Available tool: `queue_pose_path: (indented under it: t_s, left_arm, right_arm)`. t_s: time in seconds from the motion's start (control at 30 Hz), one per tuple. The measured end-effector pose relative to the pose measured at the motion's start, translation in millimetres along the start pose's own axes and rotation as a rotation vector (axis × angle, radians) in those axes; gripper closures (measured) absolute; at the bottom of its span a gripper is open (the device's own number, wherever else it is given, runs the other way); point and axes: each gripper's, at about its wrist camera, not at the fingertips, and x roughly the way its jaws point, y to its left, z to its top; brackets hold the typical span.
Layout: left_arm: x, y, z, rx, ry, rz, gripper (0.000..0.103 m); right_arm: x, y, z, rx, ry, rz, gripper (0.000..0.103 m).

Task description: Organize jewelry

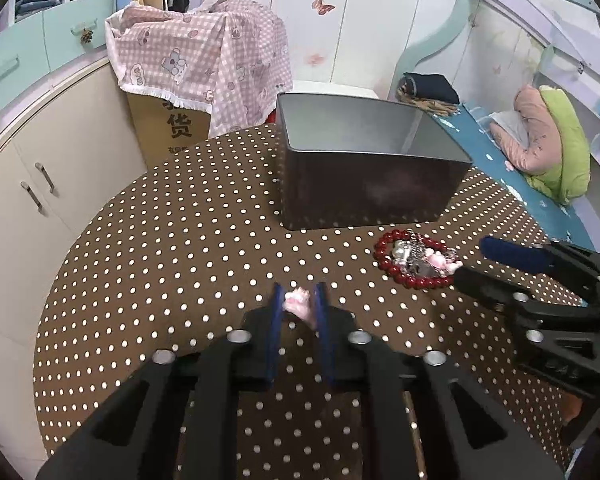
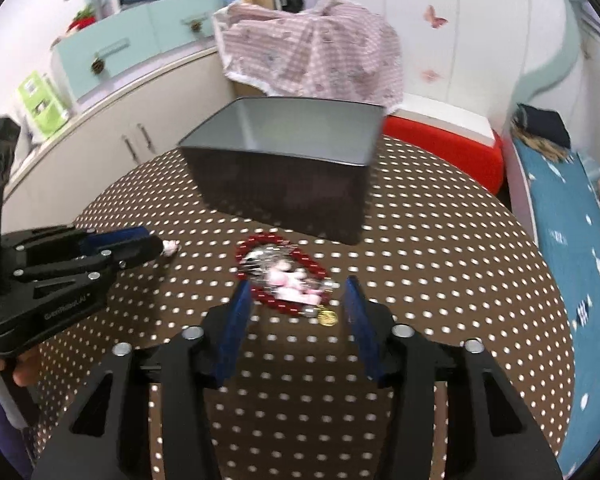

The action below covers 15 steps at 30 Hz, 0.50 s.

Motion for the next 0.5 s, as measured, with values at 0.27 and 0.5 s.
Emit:
queue_pose_path:
  t_s: [0.27,0.5]
  left_arm:
    - [-4.7,9.3,-7.2,-0.024,0.004,-0.03,0.093]
    - [-2.7,16.2,-9.4,-0.055,0.016,-0.045,0.087]
  right_arm:
    - [6.6,-3.6,5.8,-0.044,0.03,-0.02,0.066]
    - [15.9,2.2,7.6,-0.121,0.049,-0.018,0.075]
